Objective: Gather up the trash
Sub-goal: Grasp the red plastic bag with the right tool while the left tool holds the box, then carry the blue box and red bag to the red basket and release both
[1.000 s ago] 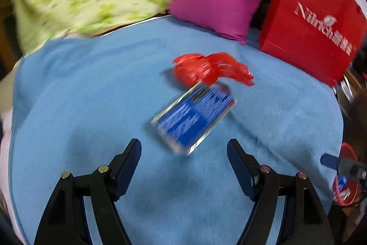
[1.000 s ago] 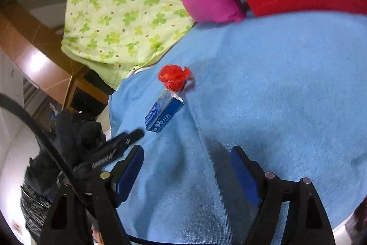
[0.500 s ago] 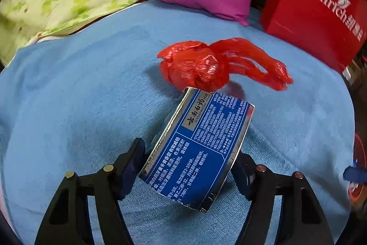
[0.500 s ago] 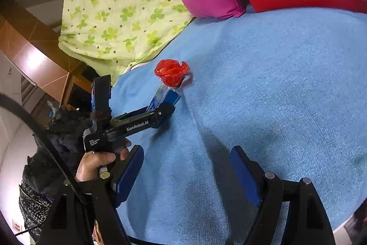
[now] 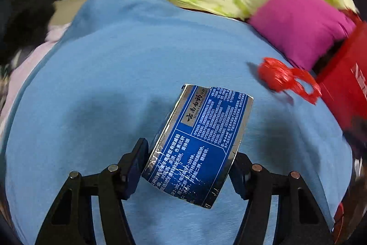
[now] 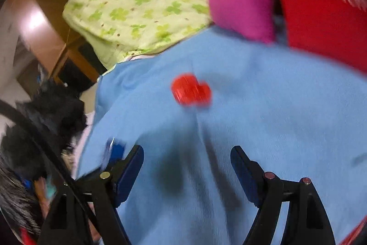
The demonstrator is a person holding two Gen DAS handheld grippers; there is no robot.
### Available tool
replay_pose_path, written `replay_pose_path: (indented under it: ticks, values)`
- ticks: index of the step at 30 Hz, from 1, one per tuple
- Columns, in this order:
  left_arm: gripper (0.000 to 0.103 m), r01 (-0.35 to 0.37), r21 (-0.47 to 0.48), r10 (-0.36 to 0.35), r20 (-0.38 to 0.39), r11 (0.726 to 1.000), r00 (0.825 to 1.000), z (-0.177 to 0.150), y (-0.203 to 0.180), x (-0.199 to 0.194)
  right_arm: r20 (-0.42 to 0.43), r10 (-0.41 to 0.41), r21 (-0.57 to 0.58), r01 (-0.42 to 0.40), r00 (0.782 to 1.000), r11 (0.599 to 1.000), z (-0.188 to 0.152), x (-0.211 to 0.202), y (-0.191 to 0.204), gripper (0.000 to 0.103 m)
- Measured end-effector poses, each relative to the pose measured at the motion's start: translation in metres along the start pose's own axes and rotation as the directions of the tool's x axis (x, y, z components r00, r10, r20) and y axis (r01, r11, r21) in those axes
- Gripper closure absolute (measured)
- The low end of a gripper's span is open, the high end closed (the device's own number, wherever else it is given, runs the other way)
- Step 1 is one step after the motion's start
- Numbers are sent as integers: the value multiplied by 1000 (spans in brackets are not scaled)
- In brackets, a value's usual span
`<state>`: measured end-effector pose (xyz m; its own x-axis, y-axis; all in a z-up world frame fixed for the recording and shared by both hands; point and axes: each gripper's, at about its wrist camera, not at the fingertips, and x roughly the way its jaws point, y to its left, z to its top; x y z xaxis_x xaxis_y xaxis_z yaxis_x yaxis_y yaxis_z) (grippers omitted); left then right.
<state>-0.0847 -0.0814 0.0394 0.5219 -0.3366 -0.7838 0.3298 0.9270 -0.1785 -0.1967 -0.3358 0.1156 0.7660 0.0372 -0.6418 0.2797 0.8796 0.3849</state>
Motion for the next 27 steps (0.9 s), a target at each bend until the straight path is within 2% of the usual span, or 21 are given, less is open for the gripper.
replay_pose_path:
  ticks: [2, 4, 7, 10, 12, 13, 15, 19, 27]
  values:
    - [36, -15, -33, 15, 21, 999, 1000, 1, 8, -2, -1, -27, -65, 27, 1000, 998, 24, 23, 14, 22]
    - [36, -34, -52, 36, 27, 998, 999, 2, 11, 2, -21, -91, -125, 88, 996, 988, 45, 52, 25, 22]
    - [36, -47, -66, 49, 27, 997, 998, 4, 11, 6, -66, -217, -197, 200, 974, 960, 66, 105, 31, 22]
    - [36, -55, -77, 58, 39, 996, 998, 3, 13, 0, -134, -298, -263, 256, 945, 930, 69, 146, 32, 23]
    - [36, -47, -82, 50, 42, 996, 998, 1, 15, -2, -195, -326, -300, 260, 925, 918, 64, 166, 33, 36]
    - [36, -42, -85, 46, 44, 995, 998, 2, 14, -2, -223, -340, -314, 263, 914, 912, 61, 173, 34, 54]
    - [36, -33, -89, 37, 49, 995, 998, 3, 17, -3, -227, -362, -329, 279, 904, 902, 56, 172, 38, 55]
    - [36, -8, -107, 16, 71, 994, 997, 3, 24, -11, -207, -373, -360, 284, 905, 889, 51, 151, 54, 56]
    - [36, -13, -122, 25, 100, 992, 995, 1, 33, -19, -139, -335, -371, 265, 932, 890, 39, 79, 81, 56]
